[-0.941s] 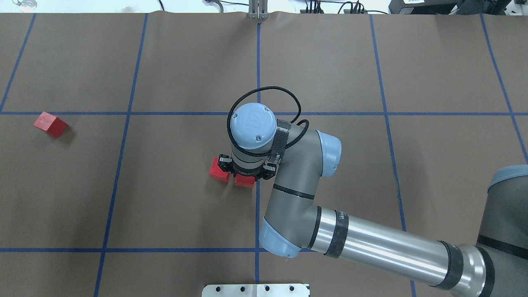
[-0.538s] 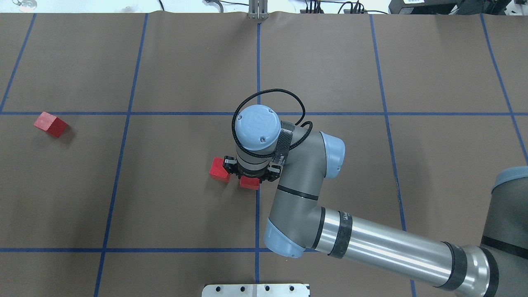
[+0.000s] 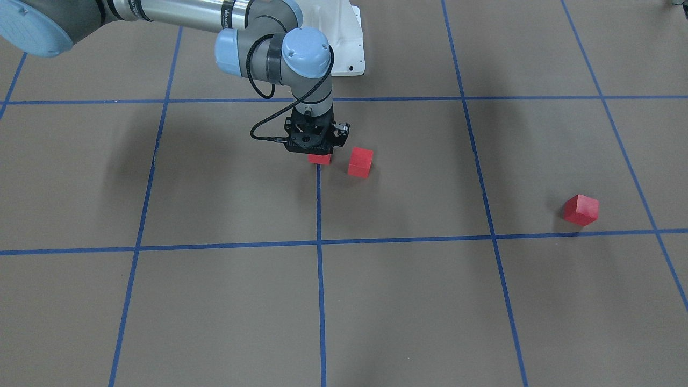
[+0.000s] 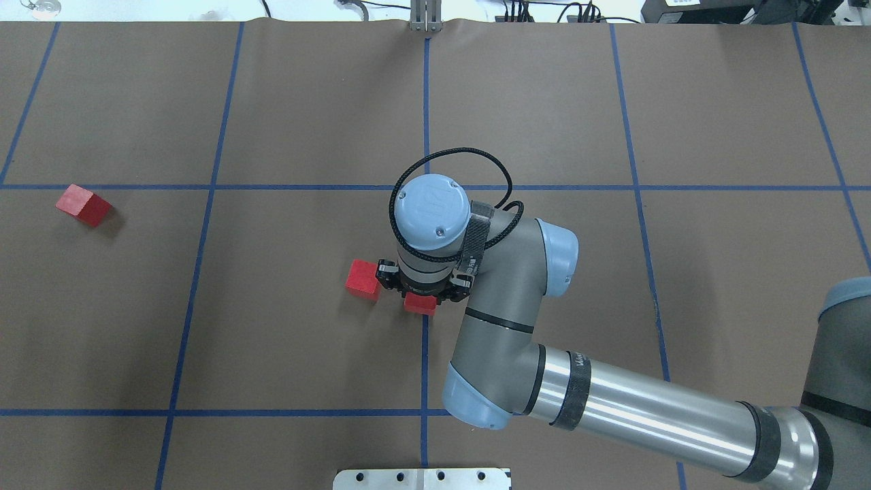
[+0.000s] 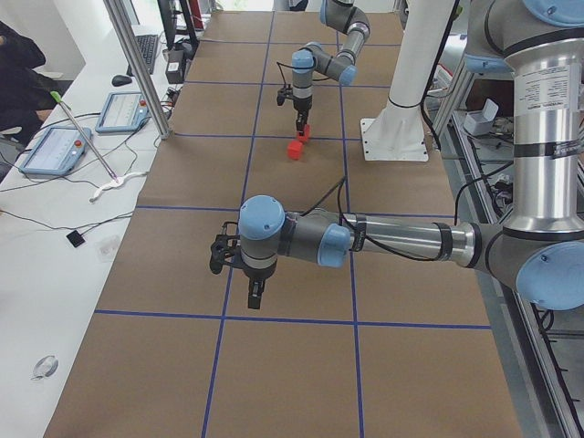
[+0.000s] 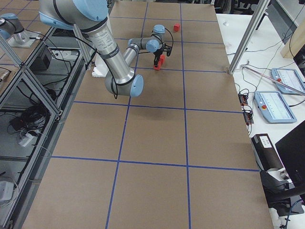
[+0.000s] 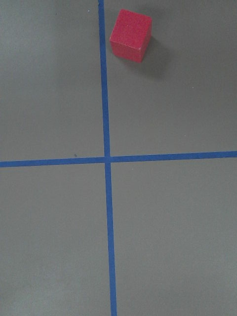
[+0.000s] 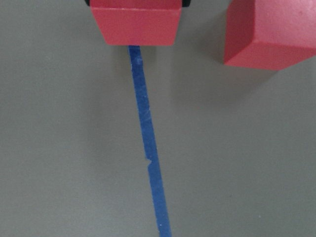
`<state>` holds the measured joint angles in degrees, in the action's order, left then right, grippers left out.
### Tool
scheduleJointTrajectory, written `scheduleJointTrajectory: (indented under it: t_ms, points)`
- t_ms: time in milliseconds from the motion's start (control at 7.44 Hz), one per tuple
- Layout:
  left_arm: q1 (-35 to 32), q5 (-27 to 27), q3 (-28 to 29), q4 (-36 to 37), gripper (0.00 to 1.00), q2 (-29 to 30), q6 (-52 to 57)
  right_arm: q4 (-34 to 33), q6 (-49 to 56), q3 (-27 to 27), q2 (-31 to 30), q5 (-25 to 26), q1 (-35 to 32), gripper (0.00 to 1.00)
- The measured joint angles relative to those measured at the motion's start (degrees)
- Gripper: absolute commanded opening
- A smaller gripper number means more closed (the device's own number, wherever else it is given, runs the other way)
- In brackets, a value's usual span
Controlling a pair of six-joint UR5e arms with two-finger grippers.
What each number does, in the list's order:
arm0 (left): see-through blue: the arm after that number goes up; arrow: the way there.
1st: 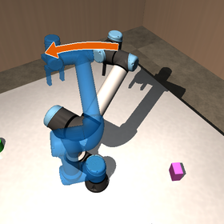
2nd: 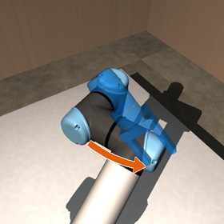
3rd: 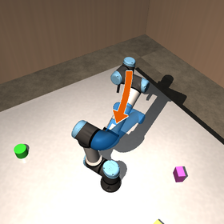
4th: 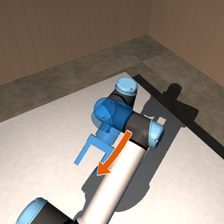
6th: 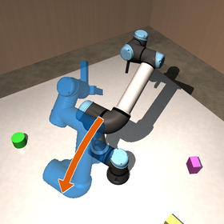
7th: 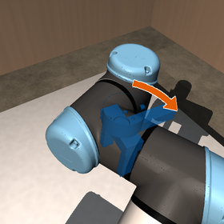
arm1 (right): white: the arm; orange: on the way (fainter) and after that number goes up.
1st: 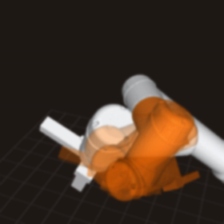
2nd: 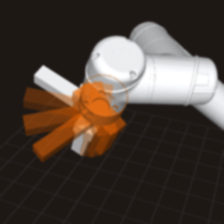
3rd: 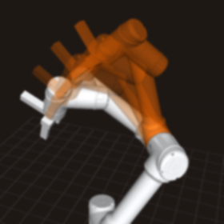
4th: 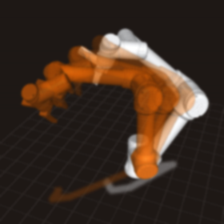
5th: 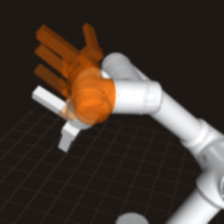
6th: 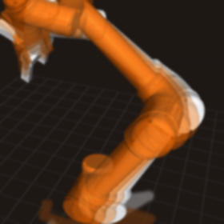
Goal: Form red blocks into L shape at center
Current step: 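Lower the red cube beside the center cube and open the right gripper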
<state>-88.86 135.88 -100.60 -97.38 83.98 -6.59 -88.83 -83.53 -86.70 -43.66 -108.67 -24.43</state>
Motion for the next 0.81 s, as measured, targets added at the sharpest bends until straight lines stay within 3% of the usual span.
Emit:
scheduleJointTrajectory:
  t_ms: [807]
  points:
    - [0.0,0.0,-0.1,0.0,1.00,0.0,0.0,0.1,2.2,-0.2,-0.5,0.1,0.0,0.00]
